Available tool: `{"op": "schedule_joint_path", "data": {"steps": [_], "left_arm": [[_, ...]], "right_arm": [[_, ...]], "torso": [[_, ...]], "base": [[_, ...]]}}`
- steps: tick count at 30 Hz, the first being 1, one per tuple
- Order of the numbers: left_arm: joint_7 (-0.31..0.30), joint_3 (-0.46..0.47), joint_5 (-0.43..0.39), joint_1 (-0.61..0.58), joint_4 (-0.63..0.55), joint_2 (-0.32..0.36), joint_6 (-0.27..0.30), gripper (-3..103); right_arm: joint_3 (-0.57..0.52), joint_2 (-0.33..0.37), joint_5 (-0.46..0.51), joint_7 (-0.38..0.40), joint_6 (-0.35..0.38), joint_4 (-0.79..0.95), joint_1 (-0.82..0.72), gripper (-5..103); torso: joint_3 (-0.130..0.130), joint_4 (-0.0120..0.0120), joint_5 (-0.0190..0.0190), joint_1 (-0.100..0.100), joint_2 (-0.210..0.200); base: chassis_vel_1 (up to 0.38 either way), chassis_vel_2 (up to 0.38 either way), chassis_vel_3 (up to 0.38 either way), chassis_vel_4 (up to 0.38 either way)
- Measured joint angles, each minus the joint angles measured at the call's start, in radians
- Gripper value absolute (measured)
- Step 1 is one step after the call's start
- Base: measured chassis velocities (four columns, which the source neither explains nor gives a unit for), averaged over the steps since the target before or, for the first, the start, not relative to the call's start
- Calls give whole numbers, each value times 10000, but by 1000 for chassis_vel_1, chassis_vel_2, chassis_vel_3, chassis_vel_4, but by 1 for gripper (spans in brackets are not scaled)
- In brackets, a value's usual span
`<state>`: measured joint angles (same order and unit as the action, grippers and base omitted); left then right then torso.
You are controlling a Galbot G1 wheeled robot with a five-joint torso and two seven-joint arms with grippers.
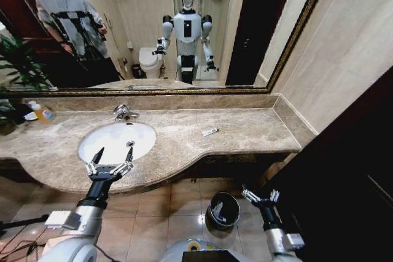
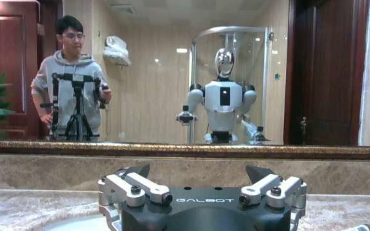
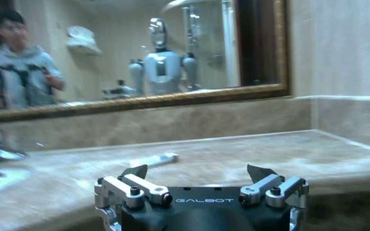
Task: Pick up the trash from the sink and place it in the trash bin.
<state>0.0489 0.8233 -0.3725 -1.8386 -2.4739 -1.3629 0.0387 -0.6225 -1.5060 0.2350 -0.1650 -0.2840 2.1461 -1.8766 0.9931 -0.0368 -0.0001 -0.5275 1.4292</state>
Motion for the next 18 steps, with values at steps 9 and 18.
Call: {"op": "schedule_joint_path", "data": {"steps": [9,18], "left_arm": [[0,0,0,0,-1,0,0,100],[0,0,0,0,0,0,0,100]], "right_arm": [[725,193,-633,-177,920,11,1469,100],[2369,1393,-682,729,2154,-1115,4445,100]], "torso": [[1,1,-1,0,0],[1,1,0,-2,0]], "base": [[0,0,0,0],[0,0,0,0]]}}
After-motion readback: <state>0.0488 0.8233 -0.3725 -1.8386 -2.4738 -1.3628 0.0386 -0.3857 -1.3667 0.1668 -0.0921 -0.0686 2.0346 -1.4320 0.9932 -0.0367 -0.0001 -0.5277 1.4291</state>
